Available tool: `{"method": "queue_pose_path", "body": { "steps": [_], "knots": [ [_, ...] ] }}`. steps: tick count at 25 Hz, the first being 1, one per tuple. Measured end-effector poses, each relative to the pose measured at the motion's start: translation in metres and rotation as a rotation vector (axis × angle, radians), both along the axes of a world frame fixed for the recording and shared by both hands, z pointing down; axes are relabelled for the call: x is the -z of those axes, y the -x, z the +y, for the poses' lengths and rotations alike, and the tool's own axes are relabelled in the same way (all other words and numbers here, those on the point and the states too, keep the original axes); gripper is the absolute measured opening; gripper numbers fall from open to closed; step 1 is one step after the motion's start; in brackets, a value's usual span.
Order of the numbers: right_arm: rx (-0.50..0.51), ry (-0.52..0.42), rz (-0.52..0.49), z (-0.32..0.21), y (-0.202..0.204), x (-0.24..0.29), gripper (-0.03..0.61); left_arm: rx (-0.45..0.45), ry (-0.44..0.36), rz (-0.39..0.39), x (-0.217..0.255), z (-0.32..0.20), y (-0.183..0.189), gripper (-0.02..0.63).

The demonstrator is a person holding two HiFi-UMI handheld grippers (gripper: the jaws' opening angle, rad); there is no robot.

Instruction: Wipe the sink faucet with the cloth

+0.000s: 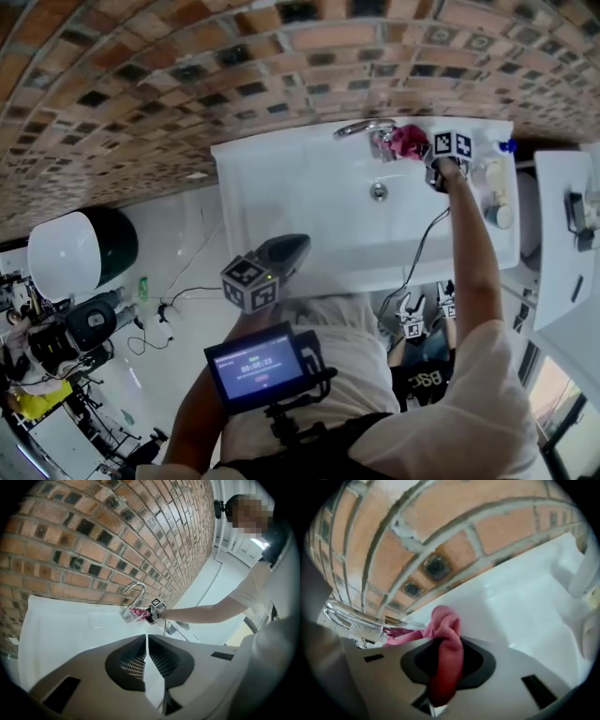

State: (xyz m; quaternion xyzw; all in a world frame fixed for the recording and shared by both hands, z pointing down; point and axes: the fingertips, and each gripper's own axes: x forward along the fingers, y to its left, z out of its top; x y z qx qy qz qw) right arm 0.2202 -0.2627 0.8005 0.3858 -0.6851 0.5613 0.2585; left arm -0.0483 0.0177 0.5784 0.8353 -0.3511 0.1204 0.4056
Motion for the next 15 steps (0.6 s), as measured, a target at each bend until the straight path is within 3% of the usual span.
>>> {"method": "queue_pose_path", "body": {
  "steps": [7, 12, 15],
  "knots": [
    [-0.263, -0.327, 0.125, 0.033, -0.066, 0.057, 0.089, -0.005, 0.006, 0.013, -0.003, 0.003, 0.007, -0.003],
    [-0.348, -0.493, 0.077, 0.105, -0.064, 0.113, 0.089, -0.011, -0.037, 0.042, 0.002, -0.002, 0.009, -0.003],
    [-0.367, -0.568, 0.057, 0.156, -0.039, 0.153, 0.091, -0.008, -0.066, 0.071, 0.011, -0.005, 0.016, -0.003]
  ]
}}
